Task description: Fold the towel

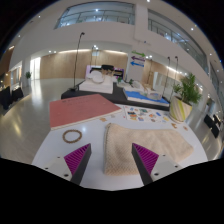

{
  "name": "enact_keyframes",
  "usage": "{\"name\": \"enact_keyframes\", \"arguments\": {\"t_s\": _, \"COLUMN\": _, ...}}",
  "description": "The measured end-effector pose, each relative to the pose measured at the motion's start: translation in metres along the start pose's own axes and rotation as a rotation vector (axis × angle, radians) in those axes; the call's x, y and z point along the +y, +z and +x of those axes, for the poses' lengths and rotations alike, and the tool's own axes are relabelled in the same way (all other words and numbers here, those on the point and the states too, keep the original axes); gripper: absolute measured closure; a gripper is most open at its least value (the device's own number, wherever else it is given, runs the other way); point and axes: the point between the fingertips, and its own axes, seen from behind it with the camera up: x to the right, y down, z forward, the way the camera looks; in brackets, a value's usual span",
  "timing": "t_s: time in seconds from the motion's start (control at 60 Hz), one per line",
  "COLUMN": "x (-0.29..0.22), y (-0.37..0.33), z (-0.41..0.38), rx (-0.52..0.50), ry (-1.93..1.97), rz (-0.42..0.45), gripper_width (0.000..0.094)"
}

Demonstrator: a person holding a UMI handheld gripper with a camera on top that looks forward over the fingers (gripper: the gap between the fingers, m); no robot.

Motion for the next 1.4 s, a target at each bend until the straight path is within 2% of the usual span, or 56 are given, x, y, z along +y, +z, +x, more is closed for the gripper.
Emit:
{"name": "enact_keyframes", "arguments": {"t_s": 0.183, "x": 0.025, "y": 0.054, "z": 0.001, "rx": -0.026, "ry": 0.014, "rz": -0.112, "gripper_width": 0.0099}}
{"name": "enact_keyframes", "arguments": {"t_s": 0.267, "x": 0.030, "y": 0.062, "z": 0.001, "rx": -0.049, "ry": 0.022, "rz": -0.135, "gripper_width": 0.0181}}
{"name": "enact_keyframes", "arguments": {"t_s": 0.333, "x": 0.032, "y": 0.065, "z": 0.001, "rx": -0.052, "ry": -0.014, "rz": -0.152, "gripper_width": 0.0527}}
{"name": "enact_keyframes", "arguments": {"t_s": 0.4, "x": 0.032, "y": 0.067, "z": 0.017, "rx": 0.000, "ry": -0.055, "rz": -0.158, "gripper_width": 0.0873}}
{"name": "enact_keyframes", "arguments": {"t_s": 0.517, "x": 0.025, "y": 0.061, "z": 0.018, "rx": -0.050, "ry": 0.028, "rz": -0.193, "gripper_width": 0.0903}}
{"name": "enact_keyframes", "arguments": {"t_s": 0.617, "x": -0.007, "y": 0.047, "z": 0.038, "rx": -0.089, "ry": 0.134, "rz": -0.194, "gripper_width": 0.0904}}
{"name": "enact_keyframes", "arguments": {"t_s": 0.717, "x": -0.038, "y": 0.033, "z": 0.089, "rx": -0.139, "ry": 0.213, "rz": -0.193, "gripper_width": 0.0904}}
{"name": "enact_keyframes", "arguments": {"t_s": 0.783, "x": -0.049, "y": 0.032, "z": 0.133, "rx": -0.132, "ry": 0.267, "rz": -0.188, "gripper_width": 0.0902}}
{"name": "enact_keyframes", "arguments": {"t_s": 0.883, "x": -0.050, "y": 0.040, "z": 0.210, "rx": -0.055, "ry": 0.240, "rz": -0.171, "gripper_width": 0.0903}}
{"name": "enact_keyframes", "arguments": {"t_s": 1.05, "x": -0.012, "y": 0.064, "z": 0.301, "rx": 0.076, "ry": 0.203, "rz": -0.201, "gripper_width": 0.0904}}
{"name": "enact_keyframes", "arguments": {"t_s": 1.133, "x": 0.008, "y": 0.070, "z": 0.319, "rx": 0.095, "ry": 0.229, "rz": -0.220, "gripper_width": 0.0889}}
{"name": "enact_keyframes", "arguments": {"t_s": 1.15, "x": 0.011, "y": 0.071, "z": 0.321, "rx": 0.099, "ry": 0.236, "rz": -0.224, "gripper_width": 0.0834}}
{"name": "enact_keyframes", "arguments": {"t_s": 1.217, "x": 0.016, "y": 0.062, "z": 0.336, "rx": 0.147, "ry": 0.237, "rz": -0.224, "gripper_width": 0.0394}}
{"name": "enact_keyframes", "arguments": {"t_s": 1.267, "x": 0.010, "y": 0.053, "z": 0.339, "rx": 0.146, "ry": 0.226, "rz": -0.202, "gripper_width": 0.0064}}
{"name": "enact_keyframes", "arguments": {"t_s": 1.3, "x": 0.005, "y": 0.043, "z": 0.341, "rx": 0.138, "ry": 0.220, "rz": -0.189, "gripper_width": 0.0112}}
{"name": "enact_keyframes", "arguments": {"t_s": 1.4, "x": -0.008, "y": -0.017, "z": 0.342, "rx": 0.140, "ry": 0.185, "rz": -0.183, "gripper_width": 0.0084}}
